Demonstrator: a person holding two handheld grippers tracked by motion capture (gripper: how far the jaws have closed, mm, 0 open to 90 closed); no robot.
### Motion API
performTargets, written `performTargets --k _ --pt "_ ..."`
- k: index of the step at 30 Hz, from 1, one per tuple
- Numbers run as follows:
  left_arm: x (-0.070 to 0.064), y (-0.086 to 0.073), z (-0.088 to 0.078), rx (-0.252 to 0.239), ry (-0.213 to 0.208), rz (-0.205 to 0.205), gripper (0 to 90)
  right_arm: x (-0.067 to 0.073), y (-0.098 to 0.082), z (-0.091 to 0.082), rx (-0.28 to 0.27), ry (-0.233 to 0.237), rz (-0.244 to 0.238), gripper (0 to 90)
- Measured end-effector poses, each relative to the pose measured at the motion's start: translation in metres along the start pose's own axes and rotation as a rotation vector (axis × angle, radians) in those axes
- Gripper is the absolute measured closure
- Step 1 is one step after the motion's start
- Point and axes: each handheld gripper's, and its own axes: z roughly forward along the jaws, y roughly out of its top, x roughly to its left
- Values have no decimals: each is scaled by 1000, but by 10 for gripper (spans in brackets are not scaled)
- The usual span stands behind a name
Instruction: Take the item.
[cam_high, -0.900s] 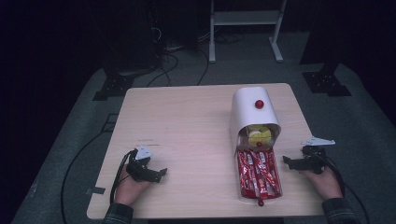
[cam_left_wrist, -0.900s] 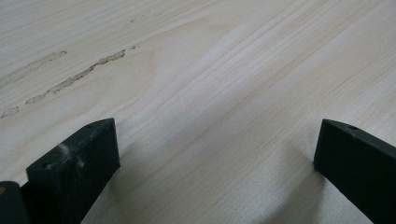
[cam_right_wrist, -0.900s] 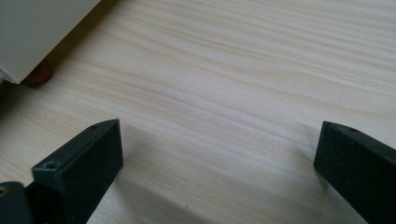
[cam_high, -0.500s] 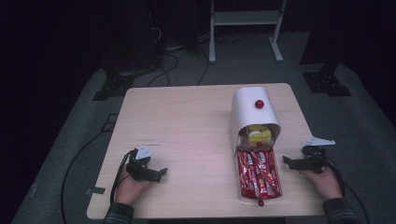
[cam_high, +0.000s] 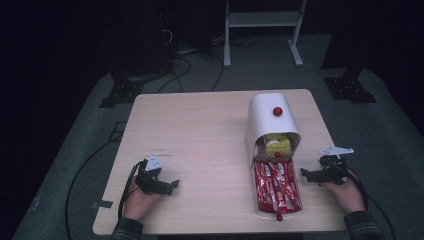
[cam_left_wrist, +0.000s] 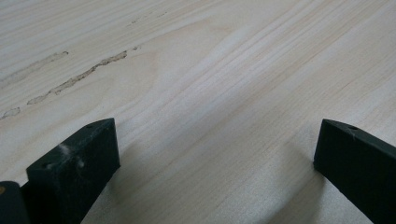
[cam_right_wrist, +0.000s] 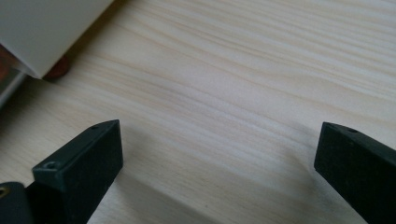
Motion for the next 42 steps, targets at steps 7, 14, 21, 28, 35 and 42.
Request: performTargets --k 7,14,21,28,35,42 --pt "0 0 0 2 2 1 0 0 0 -5 -17 15 13 6" --pt "0 0 0 -1 2 -1 0 1 2 -10 -25 17 20 6" --pt "0 0 0 -2 3 -2 0 5 3 -14 -31 32 22 6" --pt "-1 0 0 -3 3 -3 0 6 4 -18 -33 46 18 6" --pt "-1 0 0 -2 2 -3 0 7 4 -23 -44 55 24 6" --pt "0 0 0 -2 2 -2 0 8 5 -30 -58 58 29 6"
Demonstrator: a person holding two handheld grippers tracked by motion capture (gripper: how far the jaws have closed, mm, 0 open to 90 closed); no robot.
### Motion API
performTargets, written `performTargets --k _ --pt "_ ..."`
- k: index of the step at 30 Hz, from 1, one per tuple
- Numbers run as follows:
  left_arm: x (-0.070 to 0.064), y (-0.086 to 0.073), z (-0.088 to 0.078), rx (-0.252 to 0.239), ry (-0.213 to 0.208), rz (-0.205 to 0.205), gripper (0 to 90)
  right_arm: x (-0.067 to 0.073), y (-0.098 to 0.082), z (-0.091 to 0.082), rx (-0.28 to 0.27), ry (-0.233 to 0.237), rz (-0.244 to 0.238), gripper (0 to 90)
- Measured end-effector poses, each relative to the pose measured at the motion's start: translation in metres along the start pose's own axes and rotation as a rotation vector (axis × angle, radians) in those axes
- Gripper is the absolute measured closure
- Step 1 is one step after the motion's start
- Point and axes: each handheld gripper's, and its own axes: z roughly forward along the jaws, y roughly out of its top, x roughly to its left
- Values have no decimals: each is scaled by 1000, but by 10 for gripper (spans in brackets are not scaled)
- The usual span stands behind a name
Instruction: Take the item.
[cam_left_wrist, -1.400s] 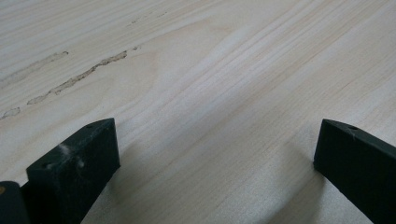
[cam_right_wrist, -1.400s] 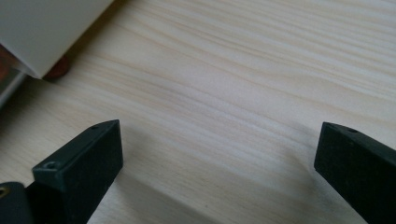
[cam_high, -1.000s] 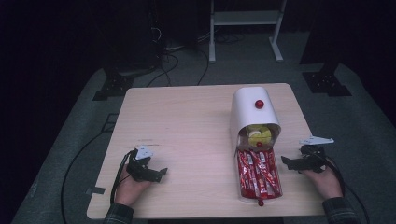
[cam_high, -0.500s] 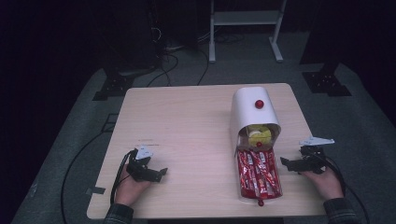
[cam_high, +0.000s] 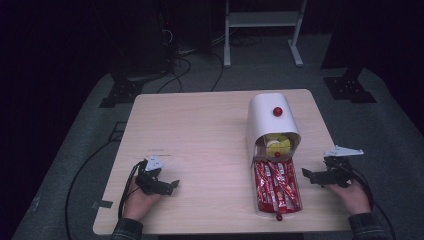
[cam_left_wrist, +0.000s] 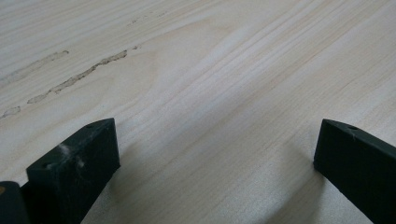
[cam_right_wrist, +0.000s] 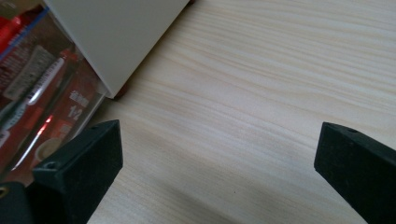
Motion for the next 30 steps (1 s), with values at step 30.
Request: performTargets --k 30 --pt "0 0 0 0 0 -1 0 10 8 -22 -46 41 3 6"
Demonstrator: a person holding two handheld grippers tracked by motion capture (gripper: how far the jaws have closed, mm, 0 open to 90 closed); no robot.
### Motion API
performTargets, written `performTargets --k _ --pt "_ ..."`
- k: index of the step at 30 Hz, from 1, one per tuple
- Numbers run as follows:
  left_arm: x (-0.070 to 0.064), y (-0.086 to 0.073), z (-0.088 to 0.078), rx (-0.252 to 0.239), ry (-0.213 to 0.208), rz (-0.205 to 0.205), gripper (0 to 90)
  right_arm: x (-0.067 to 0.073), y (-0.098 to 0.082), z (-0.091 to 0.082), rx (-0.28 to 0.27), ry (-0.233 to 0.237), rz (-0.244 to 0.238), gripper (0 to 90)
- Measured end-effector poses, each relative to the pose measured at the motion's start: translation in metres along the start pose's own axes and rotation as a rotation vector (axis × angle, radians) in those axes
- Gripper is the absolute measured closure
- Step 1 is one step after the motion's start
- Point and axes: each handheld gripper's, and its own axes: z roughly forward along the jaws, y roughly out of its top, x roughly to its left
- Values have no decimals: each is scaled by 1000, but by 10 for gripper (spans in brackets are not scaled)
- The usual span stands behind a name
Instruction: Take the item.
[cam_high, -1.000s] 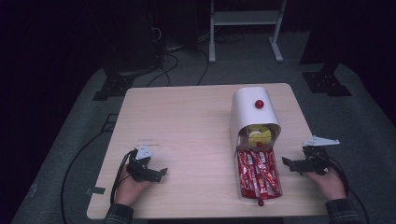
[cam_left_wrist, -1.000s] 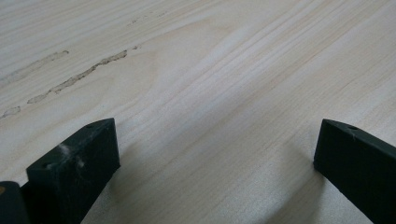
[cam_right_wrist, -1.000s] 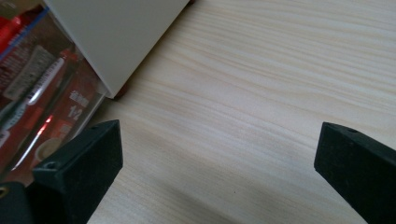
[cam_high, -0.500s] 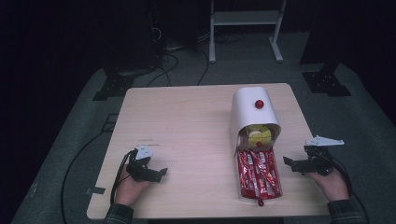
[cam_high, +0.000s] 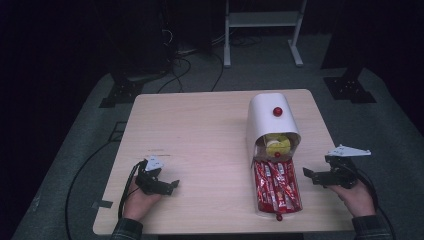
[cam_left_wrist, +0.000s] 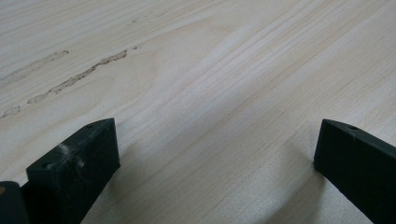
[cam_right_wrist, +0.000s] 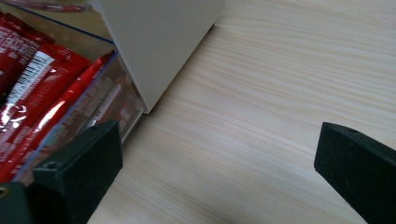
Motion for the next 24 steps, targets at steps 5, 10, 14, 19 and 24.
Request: performTargets --k 5,10,14,19,24 --pt "0 0 0 0 0 0 0 3 2 -3 -7 9 -1 6" --pt "0 0 0 0 0 -1 0 5 3 -4 -8 18 -6 6" --pt "0 0 0 0 0 0 0 8 4 -6 -13 26 -9 6" --pt "0 0 0 -1 0 -1 0 12 6 -8 -16 38 -14 6" --pt "0 0 0 0 0 3 0 17 8 -9 -19 50 -20 6"
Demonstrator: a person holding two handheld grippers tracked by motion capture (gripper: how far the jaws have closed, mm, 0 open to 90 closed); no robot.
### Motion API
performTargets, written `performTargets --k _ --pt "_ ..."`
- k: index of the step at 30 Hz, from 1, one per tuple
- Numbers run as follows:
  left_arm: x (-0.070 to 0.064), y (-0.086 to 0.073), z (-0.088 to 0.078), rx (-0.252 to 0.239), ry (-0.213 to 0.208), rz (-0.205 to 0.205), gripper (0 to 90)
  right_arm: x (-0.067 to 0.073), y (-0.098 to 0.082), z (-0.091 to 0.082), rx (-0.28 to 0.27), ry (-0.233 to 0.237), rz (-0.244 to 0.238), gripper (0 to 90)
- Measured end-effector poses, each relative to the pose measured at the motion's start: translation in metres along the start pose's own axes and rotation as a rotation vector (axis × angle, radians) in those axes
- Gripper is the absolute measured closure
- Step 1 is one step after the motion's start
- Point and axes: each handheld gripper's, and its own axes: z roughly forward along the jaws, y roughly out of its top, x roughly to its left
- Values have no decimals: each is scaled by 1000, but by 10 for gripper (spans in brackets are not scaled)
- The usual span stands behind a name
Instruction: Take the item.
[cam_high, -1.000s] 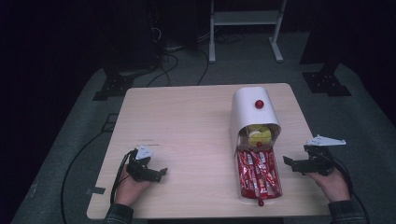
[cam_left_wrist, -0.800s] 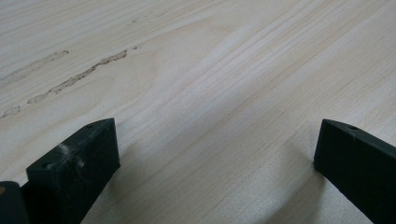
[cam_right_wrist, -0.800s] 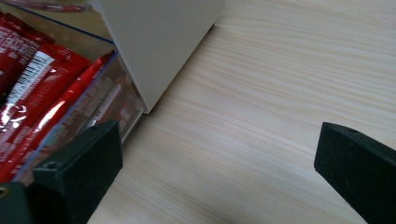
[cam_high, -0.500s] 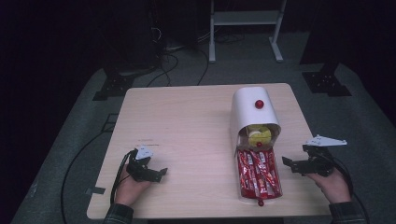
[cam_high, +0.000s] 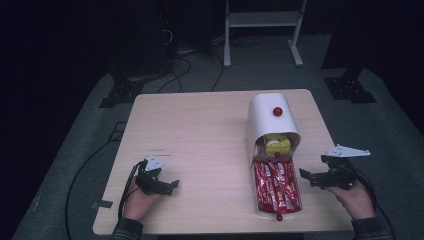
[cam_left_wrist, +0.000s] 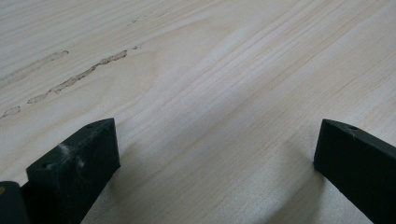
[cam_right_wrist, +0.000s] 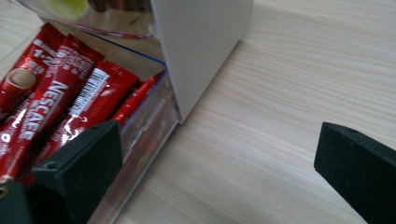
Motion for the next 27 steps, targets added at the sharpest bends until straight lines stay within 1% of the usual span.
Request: performTargets --k 7,16,27 --pt "0 0 0 0 0 -4 0 6 3 -1 -6 15 -14 6" --pt "0 0 0 4 0 1 0 14 6 -3 -11 42 -23 6" --pt "0 0 0 3 0 1 0 25 9 -4 -15 75 -51 6"
